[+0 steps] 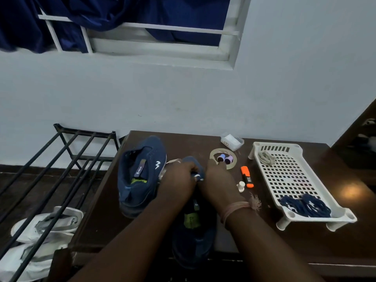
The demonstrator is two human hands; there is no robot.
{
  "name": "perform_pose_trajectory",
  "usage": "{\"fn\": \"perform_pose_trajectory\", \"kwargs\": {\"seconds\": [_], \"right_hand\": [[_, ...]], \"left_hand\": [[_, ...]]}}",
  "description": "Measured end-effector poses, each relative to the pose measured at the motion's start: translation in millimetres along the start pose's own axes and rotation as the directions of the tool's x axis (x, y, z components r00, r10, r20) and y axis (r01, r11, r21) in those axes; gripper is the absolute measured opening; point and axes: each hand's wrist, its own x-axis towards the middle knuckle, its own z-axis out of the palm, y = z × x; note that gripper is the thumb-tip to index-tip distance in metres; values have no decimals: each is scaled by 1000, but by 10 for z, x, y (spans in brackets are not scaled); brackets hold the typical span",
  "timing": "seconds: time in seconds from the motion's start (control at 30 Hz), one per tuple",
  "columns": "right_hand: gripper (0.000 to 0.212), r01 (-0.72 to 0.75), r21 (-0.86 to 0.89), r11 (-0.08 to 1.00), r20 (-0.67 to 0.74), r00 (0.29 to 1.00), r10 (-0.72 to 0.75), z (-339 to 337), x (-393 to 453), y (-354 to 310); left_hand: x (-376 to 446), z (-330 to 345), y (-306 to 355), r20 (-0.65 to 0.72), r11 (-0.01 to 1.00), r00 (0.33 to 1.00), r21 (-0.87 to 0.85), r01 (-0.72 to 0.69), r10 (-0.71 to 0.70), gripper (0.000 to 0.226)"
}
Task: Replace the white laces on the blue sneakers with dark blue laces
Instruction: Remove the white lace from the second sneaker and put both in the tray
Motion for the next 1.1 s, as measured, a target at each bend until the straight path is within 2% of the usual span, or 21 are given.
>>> {"fn": "perform_pose_trajectory", "kwargs": {"seconds": [0.03,0.1,0.23,0.37,0.5,0.53,0.57,0.6,0.63,0.67,0.7,0.73,0.8,0.87,0.9,0.93,0.97,1.0,1.03,1.1], "right_hand": [[26,-28,28,999,12,1000,28,-17,15,14],[21,-123,51,991,75,990,119,-45,72,109],[35,-315,73,946,162,940,300,-44,152,295],[24,-280,68,957,197,945,263,-20,188,246],[23,-261,20,965,210,945,251,-69,205,224],[24,-264,13,964,205,945,256,-76,195,216],[25,-262,8,965,191,948,256,-90,180,203],[25,-246,1,969,171,955,242,-101,168,197],[25,-218,-11,976,150,965,217,-117,153,192],[24,-198,-22,980,143,970,199,-125,145,188],[23,-188,-31,982,145,971,190,-138,138,181],[23,-180,-46,983,154,971,185,-150,129,168],[22,-141,-78,987,154,976,152,-152,137,135],[19,-121,-75,990,139,982,130,-153,142,108],[19,-121,-69,990,140,982,129,-156,138,97],[20,-124,-66,990,148,980,133,-159,131,88],[21,-125,-61,990,151,980,133,-165,126,80],[21,-124,-61,990,151,980,132,-163,124,78],[19,-118,-60,991,148,981,126,-168,120,70],[14,-119,-51,992,162,979,125,-161,114,64]], "left_hand": [[6,16,-13,18,996,1000,87,-18,17,20],[-43,8,-10,-31,971,997,228,-68,77,21],[-179,-3,-22,-88,919,980,372,-134,178,28],[-191,10,26,-4,858,962,453,-240,271,33],[-152,24,135,30,873,987,463,-151,155,25],[-134,-19,204,3,921,997,384,-70,74,19],[-100,-80,246,-25,976,999,216,42,-37,14],[-68,-165,279,-19,982,983,-50,180,-181,10],[-46,-252,285,23,898,955,-333,286,-296,8],[-35,-338,276,38,765,927,-553,331,-374,7],[-42,-431,247,30,683,905,-646,342,-425,4],[-54,-507,214,16,668,898,-663,338,-439,5],[-76,-595,215,37,726,930,-614,311,-367,5],[-98,-595,285,140,813,961,-513,276,-238,19],[-93,-558,296,163,887,965,-386,252,-204,25],[-108,-517,316,151,969,972,-142,203,-182,27],[-124,-475,323,115,982,983,138,127,-143,26],[-130,-446,332,76,940,993,334,61,-91,20],[-128,-426,332,71,911,995,412,34,-70,14],[-142,-367,307,53,899,997,437,29,-57,12]]}}
